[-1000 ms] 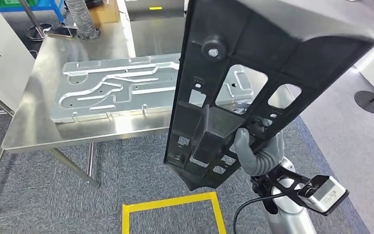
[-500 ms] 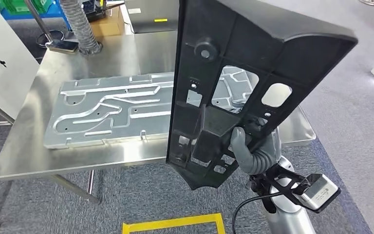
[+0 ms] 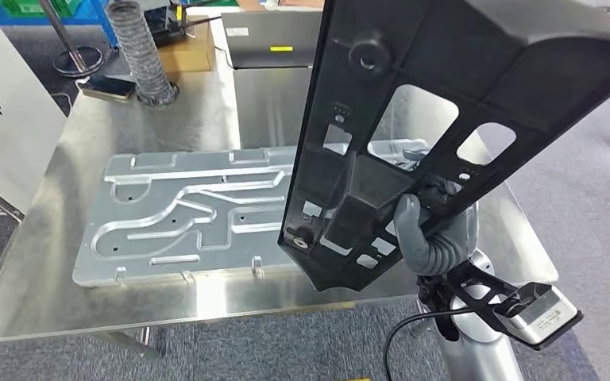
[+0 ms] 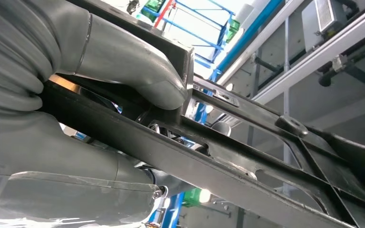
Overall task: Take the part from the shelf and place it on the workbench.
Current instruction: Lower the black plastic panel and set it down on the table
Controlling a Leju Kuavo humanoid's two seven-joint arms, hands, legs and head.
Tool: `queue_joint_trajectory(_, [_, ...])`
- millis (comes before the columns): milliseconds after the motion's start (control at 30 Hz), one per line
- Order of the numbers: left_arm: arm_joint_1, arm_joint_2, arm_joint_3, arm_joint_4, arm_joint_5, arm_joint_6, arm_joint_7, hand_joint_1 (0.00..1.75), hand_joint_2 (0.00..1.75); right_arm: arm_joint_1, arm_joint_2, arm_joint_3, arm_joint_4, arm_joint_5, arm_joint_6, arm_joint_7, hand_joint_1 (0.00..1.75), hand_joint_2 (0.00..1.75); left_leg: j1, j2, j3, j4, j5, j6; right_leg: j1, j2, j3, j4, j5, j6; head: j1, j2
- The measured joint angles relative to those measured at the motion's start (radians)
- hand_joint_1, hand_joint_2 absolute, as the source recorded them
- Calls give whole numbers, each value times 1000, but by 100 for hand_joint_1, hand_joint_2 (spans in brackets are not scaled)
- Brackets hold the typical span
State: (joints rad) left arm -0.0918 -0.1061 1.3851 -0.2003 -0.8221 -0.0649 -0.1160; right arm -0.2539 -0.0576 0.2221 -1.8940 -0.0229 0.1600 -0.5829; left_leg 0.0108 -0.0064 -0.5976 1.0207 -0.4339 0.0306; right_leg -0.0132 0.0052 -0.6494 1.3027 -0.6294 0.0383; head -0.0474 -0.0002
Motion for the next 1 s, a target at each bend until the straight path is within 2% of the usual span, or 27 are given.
queue_joint_trajectory(33, [0, 0, 0, 0, 0, 0, 0, 0, 175, 0, 0, -1, 0, 0, 0, 0, 175, 175, -3, -2, 15, 0, -13, 2, 1, 0, -25, 1, -31, -1, 0, 0])
queue_joint_trajectory(67, [1, 0, 0, 0, 0, 0, 0, 0, 175, 0, -1, -2, 0, 0, 0, 0, 175, 175, -6, -5, 32, 0, -26, 3, 2, 0, -38, -21, -40, -4, 0, 0])
queue_joint_trajectory(100, [1, 0, 0, 0, 0, 0, 0, 0, 175, 0, -1, -3, 0, 0, 0, 0, 175, 175, -10, -6, 51, 0, -40, 4, 5, 0, -41, -67, -14, -12, 0, 0])
queue_joint_trajectory(133, [2, -2, 0, 0, 0, 0, 0, 0, 175, 0, -1, -3, 0, 0, 0, 0, 175, 175, -12, -7, 67, -2, -54, 4, 11, 0, -39, -127, 47, -26, 0, 0])
queue_joint_trajectory(167, [2, -4, 0, 1, 0, 0, 0, 0, 175, 1, -2, -4, 0, 0, 0, 0, 175, 175, -15, -9, 83, -1, -68, 3, 19, 2, -37, -187, 123, -39, 0, 0])
queue_joint_trajectory(200, [1, -5, 0, 1, 0, 0, 0, 0, 175, 1, -2, -5, 0, 0, -1, 0, 175, 175, -18, -11, 94, -3, -81, 0, 25, 5, -33, -233, 188, -50, 0, 0])
queue_joint_trajectory(233, [1, -7, 0, 1, 0, 0, 0, 0, 175, 1, -2, -6, 0, 3, -3, 1, 175, 175, -19, -12, 105, -4, -90, -4, 31, 8, -29, -261, 232, -57, 0, 0])
queue_joint_trajectory(267, [-1, -7, 0, 1, 0, 0, 0, 0, 175, -3, -3, -8, 0, 8, -8, 3, 175, 175, -20, -13, 115, -3, -94, -9, 33, 11, -24, -272, 247, -59, 0, 0])
queue_joint_trajectory(333, [-3, -5, 0, 1, 1, 1, -3, 0, 175, -24, -4, -17, 0, 30, -33, 16, 175, 175, -21, -13, 114, 19, -88, -19, 30, 11, -4, -284, 243, -64, 1, 0])
queue_joint_trajectory(367, [-5, -5, 0, 1, 1, 1, -5, 0, 175, -41, -5, -26, 1, 51, -54, 29, 175, 175, -21, -12, 97, 53, -85, -25, 27, 10, 7, -291, 239, -68, 0, 0])
queue_joint_trajectory(400, [-7, -4, 0, 1, 1, 1, -6, 0, 175, -60, -7, -38, 3, 85, -82, 47, 175, 175, -19, -10, 67, 101, -91, -31, 23, 9, 17, -297, 235, -72, 0, 0])
queue_joint_trajectory(467, [-7, -4, 0, 1, -1, 1, -7, 0, 175, -102, -13, -61, 17, 205, -160, 92, 175, 175, -11, -8, -8, 210, -131, -42, 19, 8, 32, -302, 223, -76, 0, 0])
queue_joint_trajectory(500, [-6, -3, 0, 1, -2, 0, -7, 0, 175, -122, -17, -69, 29, 280, -203, 114, 175, 175, -5, -7, -41, 246, -157, -48, 17, 8, 39, -302, 217, -75, 0, 0])
queue_joint_trajectory(533, [-4, -2, 0, 1, -4, 0, -7, 0, 175, -145, -22, -76, 44, 358, -244, 136, 175, 175, -1, -6, -64, 258, -172, -54, 14, 9, 46, -302, 210, -73, 0, 0])
queue_joint_trajectory(567, [-3, 0, 0, 1, -6, 0, -8, 0, 175, -173, -29, -79, 69, 448, -286, 163, 175, 175, 3, -4, -75, 245, -168, -58, 11, 10, 53, -301, 203, -70, 0, 0])
queue_joint_trajectory(600, [-3, 1, 0, 1, -7, 0, -9, 0, 175, -210, -36, -80, 102, 556, -330, 199, 175, 175, 6, -2, -73, 203, -137, -62, 8, 11, 61, -299, 196, -65, 0, 0])
queue_joint_trajectory(633, [-4, 2, 0, 1, -10, -1, -11, 0, 175, -253, -42, -79, 138, 667, -371, 238, 175, 175, 9, 1, -61, 142, -85, -65, 5, 12, 68, -297, 188, -60, 0, 0])
queue_joint_trajectory(667, [-5, 2, -1, 1, -12, -2, -14, 0, 175, -297, -49, -74, 184, 797, -411, 283, 175, 175, 11, 3, -49, 80, -38, -65, 3, 12, 75, -293, 181, -54, 1, 0])
queue_joint_trajectory(700, [-7, 3, -1, 1, -15, -3, -17, 0, 175, -341, -54, -63, 232, 923, -438, 326, 175, 175, 11, 6, -39, 34, -6, -60, 2, 12, 79, -289, 175, -48, 1, 0])
queue_joint_trajectory(733, [-7, 3, -2, 1, -18, -4, -19, 0, 175, -381, -58, -49, 276, 1027, -452, 360, 175, 175, 8, 8, -33, 8, 13, -54, 3, 13, 80, -286, 170, -42, 1, 0])
queue_joint_trajectory(800, [-10, 4, -4, 1, -21, -5, -22, 0, 175, -469, -58, 12, 390, 1248, -460, 436, 175, 175, 4, 8, -33, 3, 17, -37, 3, 14, 77, -286, 164, -29, 0, 0])
queue_joint_trajectory(867, [-15, 4, -4, 1, -24, -6, -25, 0, 175, -550, -47, 97, 503, 1415, -446, 500, 175, 175, 6, 7, -30, -2, 27, -25, 1, 10, 71, -271, 149, -18, 1, 0])
queue_joint_trajectory(933, [-20, 5, -6, 1, -27, -8, -30, 0, 175, -615, -20, 184, 604, 1516, -420, 534, 175, 175, 9, 6, -26, -6, 28, -17, 0, 3, 31, -186, 104, -11, 1, 0])
queue_joint_trajectory(1000, [-22, 7, -7, 1, -29, -10, -36, 0, 175, -667, 20, 277, 712, 1561, -388, 548, 175, 175, 9, 6, -23, -6, 24, -14, -1, 1, -42, -53, 57, -8, 1, 0])
